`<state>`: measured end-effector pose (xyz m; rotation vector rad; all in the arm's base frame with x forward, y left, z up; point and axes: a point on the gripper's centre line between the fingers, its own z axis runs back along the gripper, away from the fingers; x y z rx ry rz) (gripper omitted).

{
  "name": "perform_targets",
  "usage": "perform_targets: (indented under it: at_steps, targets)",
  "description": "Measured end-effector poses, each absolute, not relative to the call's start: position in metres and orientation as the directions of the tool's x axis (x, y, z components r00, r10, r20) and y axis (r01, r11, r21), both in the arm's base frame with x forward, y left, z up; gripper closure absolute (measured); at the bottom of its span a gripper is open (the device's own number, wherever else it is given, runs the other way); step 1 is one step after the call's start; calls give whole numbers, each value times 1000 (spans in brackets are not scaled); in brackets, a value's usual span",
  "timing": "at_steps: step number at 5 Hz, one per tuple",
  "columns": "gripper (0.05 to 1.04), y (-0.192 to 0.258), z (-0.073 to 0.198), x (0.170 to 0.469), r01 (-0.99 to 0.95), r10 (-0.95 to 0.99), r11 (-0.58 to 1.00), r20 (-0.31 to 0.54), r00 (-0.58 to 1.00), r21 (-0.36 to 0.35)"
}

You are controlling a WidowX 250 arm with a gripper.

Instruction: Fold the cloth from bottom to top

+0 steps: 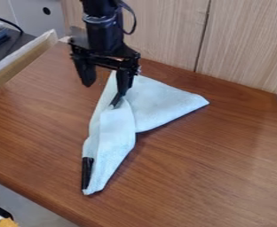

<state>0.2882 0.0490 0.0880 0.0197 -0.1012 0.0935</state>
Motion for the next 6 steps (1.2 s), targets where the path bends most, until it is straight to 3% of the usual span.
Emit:
perform_targets:
  at_steps: [1,3,5,6]
  targets:
    - [82,51,84,265,-105,100,993,93,991,49]
    - [82,50,48,232,-41,39,994,21,999,101]
    - [82,39,9,214,27,-25,994,-21,999,103]
    - [130,42,6,216,37,-35,993,-27,999,116]
